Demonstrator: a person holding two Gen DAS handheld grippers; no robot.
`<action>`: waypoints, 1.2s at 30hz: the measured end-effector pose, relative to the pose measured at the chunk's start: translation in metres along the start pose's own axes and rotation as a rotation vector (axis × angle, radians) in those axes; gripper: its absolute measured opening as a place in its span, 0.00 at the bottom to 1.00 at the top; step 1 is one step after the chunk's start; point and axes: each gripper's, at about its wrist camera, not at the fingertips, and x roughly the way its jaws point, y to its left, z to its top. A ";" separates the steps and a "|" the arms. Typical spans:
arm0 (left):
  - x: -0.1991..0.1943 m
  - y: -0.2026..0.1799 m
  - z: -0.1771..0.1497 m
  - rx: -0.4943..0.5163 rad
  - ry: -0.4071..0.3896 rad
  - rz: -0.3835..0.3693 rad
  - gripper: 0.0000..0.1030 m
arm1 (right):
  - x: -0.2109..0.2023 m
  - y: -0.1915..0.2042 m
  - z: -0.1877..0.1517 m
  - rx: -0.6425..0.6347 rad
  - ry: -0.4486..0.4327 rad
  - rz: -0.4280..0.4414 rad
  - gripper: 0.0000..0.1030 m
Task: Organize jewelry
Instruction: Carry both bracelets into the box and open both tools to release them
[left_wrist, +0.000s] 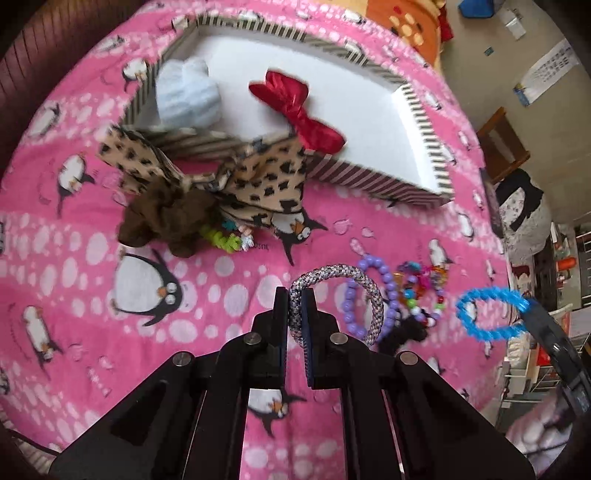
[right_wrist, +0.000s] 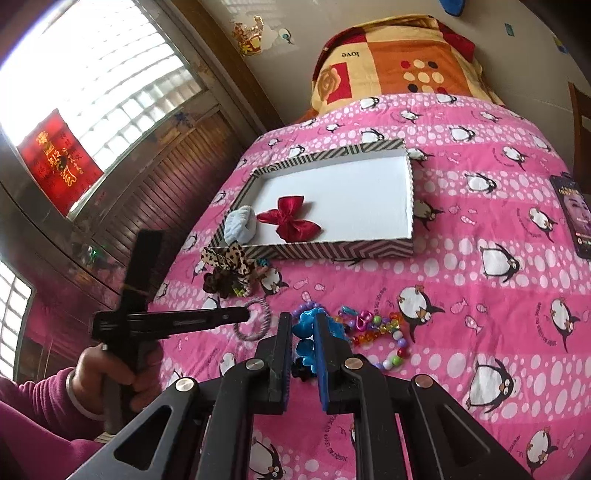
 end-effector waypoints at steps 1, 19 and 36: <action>-0.007 -0.003 0.001 0.007 -0.013 0.006 0.05 | 0.000 0.002 0.002 -0.007 -0.001 0.005 0.10; -0.053 -0.009 0.051 0.098 -0.192 0.145 0.05 | 0.023 0.028 0.058 -0.123 -0.006 -0.011 0.10; -0.042 0.008 0.120 0.123 -0.214 0.212 0.05 | 0.083 0.024 0.119 -0.139 0.023 -0.052 0.10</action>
